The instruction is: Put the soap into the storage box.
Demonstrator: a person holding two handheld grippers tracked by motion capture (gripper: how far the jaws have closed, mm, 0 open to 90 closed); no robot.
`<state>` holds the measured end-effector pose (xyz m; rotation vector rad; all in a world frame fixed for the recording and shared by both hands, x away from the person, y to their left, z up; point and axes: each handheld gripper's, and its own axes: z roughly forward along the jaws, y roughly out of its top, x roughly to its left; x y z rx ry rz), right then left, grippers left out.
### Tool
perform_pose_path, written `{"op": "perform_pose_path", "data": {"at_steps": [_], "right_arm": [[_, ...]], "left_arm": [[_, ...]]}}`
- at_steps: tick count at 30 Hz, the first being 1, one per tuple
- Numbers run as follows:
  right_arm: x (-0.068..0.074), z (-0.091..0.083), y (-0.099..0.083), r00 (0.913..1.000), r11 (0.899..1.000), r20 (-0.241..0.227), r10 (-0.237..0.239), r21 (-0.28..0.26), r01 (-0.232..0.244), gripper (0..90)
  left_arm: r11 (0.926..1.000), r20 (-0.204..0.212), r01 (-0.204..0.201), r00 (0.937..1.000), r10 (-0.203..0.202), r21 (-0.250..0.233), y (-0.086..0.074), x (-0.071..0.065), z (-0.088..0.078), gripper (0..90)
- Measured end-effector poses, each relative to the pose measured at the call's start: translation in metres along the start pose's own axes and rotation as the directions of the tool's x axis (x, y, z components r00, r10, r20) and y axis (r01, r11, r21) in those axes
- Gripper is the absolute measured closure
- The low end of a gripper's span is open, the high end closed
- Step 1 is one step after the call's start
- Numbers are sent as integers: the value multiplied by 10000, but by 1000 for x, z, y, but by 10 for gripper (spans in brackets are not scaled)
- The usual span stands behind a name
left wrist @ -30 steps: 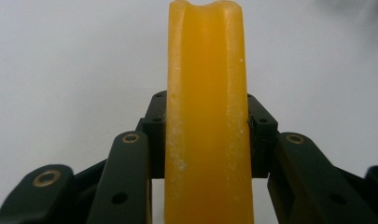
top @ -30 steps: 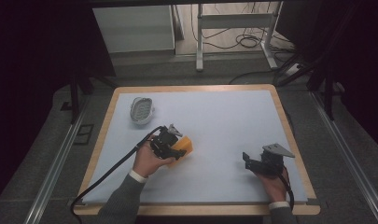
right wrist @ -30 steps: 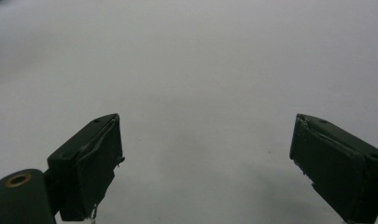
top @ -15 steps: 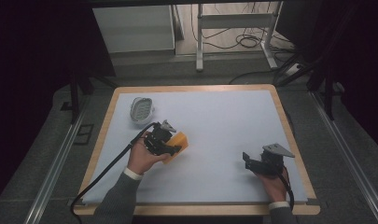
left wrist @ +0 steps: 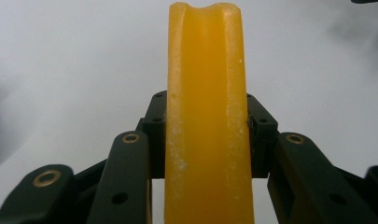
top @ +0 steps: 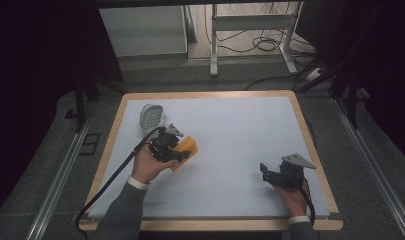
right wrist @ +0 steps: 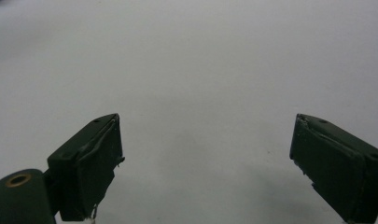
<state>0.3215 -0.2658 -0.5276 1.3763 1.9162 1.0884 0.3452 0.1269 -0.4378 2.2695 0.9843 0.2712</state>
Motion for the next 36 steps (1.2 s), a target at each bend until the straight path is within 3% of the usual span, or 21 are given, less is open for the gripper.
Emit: {"op": "perform_pose_path", "data": {"at_steps": [36], "right_arm": [[0, 0, 0, 10000, 10000, 1, 32, -16, -32, 95]], "left_arm": [[9997, -379, 239, 9990, -243, -92, 8, 27, -11, 612]]}}
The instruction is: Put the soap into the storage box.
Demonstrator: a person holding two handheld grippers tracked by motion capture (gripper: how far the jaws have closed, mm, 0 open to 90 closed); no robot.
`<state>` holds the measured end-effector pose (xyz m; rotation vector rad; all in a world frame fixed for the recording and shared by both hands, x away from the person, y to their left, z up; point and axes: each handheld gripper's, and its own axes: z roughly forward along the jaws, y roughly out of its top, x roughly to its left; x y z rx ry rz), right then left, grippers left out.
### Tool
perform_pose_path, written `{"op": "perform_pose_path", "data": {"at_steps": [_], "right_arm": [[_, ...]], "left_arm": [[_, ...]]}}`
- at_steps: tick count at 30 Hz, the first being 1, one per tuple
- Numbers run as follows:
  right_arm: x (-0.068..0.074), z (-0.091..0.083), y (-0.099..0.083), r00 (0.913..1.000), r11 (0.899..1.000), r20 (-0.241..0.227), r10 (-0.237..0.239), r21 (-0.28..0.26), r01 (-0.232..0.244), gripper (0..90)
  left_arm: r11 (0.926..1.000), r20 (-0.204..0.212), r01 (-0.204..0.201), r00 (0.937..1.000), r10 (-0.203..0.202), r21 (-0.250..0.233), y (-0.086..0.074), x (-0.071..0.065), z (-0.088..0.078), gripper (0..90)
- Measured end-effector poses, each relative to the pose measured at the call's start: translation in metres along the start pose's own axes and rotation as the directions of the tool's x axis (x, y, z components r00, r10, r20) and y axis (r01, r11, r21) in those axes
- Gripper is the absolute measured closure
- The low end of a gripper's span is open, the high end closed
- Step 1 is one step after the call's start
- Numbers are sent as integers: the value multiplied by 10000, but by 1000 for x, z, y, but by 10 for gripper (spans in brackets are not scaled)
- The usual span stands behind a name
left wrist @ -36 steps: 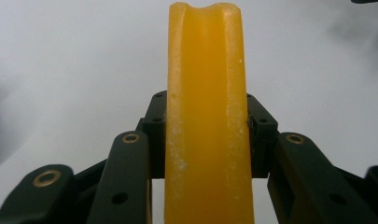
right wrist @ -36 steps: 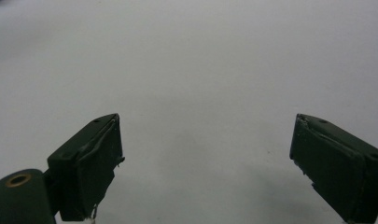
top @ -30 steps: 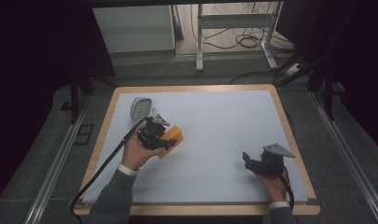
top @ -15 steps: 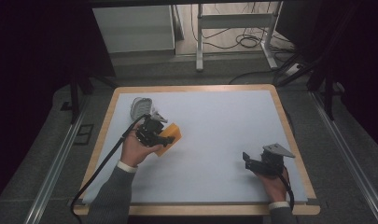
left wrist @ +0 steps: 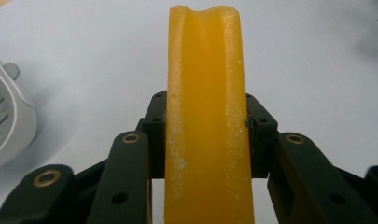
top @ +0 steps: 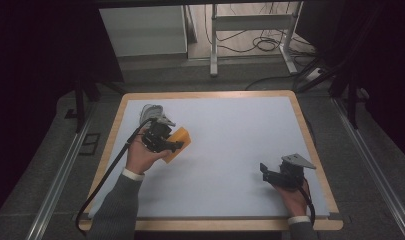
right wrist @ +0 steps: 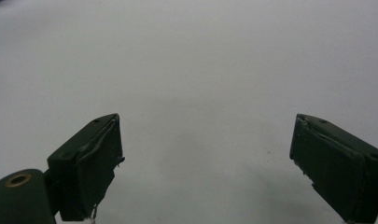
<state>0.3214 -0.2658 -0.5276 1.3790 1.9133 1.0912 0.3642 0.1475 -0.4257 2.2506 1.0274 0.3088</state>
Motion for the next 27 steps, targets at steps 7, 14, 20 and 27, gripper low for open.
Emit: {"op": "perform_pose_path", "data": {"at_steps": [7, 14, 20, 27], "right_arm": [[0, 0, 0, 10000, 10000, -3, -6, 4, 6, 94], [0, 0, 0, 10000, 10000, -17, -27, 20, 27, 94], [0, 0, 0, 10000, 10000, -23, -26, 17, 26, 95], [0, 0, 0, 10000, 10000, -15, -18, 31, 18, 94]], "left_arm": [[9998, 25, 154, 9999, -154, -157, 3, 9, -3, 613], [9993, -108, 323, 9994, -325, -166, 4, 19, -6, 613], [9984, -181, 545, 9983, -548, -128, 5, 26, -6, 612], [9968, -325, 748, 9966, -757, -278, 6, 34, -7, 613]]}}
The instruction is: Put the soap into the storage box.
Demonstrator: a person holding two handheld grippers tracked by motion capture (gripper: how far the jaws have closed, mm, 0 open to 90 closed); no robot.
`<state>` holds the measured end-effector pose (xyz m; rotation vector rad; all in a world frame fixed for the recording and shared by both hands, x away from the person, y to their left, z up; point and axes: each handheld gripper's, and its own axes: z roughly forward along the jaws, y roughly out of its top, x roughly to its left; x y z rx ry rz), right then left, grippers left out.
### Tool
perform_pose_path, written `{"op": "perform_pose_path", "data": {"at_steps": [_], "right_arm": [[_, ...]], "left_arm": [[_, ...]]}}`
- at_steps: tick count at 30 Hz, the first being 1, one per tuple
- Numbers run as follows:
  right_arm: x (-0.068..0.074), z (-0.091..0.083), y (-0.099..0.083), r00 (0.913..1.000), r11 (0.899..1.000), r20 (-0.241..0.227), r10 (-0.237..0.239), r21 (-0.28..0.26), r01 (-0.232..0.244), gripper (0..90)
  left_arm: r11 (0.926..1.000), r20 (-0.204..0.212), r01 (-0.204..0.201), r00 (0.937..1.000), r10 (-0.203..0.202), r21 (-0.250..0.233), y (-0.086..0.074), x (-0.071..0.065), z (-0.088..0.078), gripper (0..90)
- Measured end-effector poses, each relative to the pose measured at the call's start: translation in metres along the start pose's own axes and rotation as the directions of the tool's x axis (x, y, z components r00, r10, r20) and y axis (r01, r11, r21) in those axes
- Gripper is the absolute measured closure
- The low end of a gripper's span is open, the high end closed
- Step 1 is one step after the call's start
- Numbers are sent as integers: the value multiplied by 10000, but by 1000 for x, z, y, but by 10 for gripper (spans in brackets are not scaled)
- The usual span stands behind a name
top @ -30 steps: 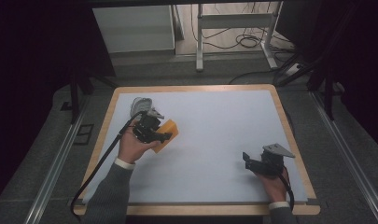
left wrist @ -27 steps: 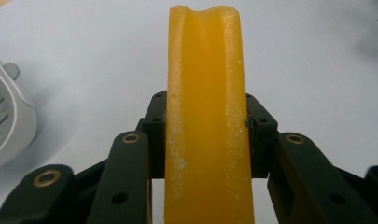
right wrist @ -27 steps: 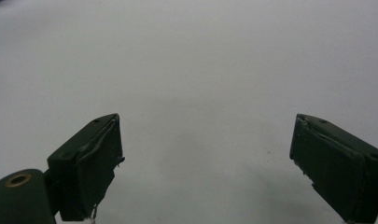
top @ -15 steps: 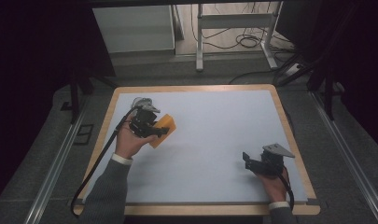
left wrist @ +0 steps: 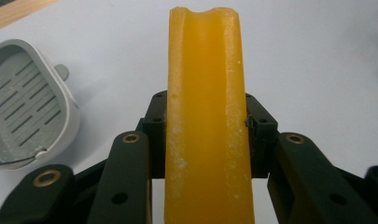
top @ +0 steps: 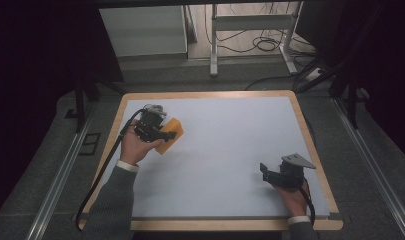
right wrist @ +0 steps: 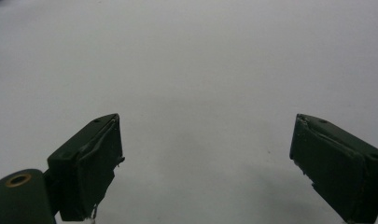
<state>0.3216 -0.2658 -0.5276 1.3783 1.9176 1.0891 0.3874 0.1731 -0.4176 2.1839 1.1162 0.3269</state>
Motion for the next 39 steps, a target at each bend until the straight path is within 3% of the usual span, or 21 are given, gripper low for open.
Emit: {"op": "perform_pose_path", "data": {"at_steps": [6, 24, 39], "right_arm": [[0, 0, 0, 10000, 10000, -1, -3, 2, 3, 94], [0, 0, 0, 10000, 10000, -5, 13, -9, -13, 94], [0, 0, 0, 10000, 10000, 5, -6, -49, 6, 94]], "left_arm": [[9998, -388, 95, 9992, -101, -160, 2, 4, -4, 613], [9993, -477, 321, 9983, -330, -201, 11, 19, -10, 613], [9969, -576, 734, 9955, -750, -288, 15, 34, -9, 613]]}}
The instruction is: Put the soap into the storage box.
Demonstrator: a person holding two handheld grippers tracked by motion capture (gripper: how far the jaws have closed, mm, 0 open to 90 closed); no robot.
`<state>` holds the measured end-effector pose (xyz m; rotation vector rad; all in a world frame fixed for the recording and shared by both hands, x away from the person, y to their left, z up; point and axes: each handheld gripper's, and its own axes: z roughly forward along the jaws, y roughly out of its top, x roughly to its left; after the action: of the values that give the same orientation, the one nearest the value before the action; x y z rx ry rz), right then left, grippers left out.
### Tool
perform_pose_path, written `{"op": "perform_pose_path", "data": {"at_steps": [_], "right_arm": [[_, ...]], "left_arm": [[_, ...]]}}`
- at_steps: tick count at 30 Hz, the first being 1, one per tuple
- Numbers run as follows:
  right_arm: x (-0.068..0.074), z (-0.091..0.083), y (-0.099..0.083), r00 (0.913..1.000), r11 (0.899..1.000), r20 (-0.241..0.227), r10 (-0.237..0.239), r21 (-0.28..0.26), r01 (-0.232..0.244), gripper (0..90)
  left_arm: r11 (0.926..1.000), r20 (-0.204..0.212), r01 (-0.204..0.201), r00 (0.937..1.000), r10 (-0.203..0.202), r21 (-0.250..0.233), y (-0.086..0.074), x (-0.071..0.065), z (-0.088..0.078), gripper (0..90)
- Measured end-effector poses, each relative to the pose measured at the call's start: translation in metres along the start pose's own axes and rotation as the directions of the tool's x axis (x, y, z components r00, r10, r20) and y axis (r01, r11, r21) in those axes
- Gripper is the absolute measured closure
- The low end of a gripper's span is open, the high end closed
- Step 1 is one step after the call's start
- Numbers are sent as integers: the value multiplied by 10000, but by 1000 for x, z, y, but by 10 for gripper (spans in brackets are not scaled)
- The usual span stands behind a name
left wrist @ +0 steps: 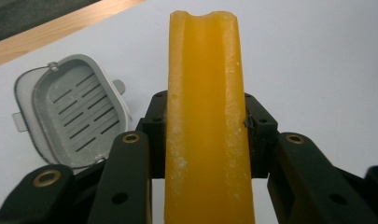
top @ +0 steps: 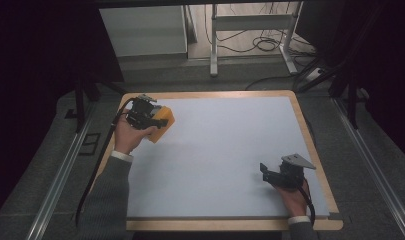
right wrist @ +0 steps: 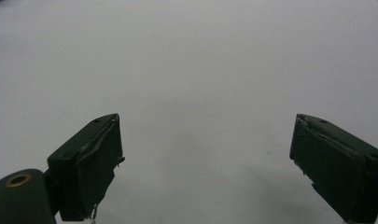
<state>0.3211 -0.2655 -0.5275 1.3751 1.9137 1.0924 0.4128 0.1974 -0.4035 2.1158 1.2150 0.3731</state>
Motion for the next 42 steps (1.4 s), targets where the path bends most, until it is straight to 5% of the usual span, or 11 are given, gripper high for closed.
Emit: {"op": "perform_pose_path", "data": {"at_steps": [26, 42], "right_arm": [[0, 0, 0, 10000, 10000, 62, -48, -38, 48, 94], [1, -1, 0, 9999, 10000, 109, -49, -83, 50, 94]], "left_arm": [[9974, -206, 714, 9972, -713, 62, 11, 26, 11, 613], [9856, -481, 1690, 9845, -1684, 99, 18, 53, 29, 613]]}}
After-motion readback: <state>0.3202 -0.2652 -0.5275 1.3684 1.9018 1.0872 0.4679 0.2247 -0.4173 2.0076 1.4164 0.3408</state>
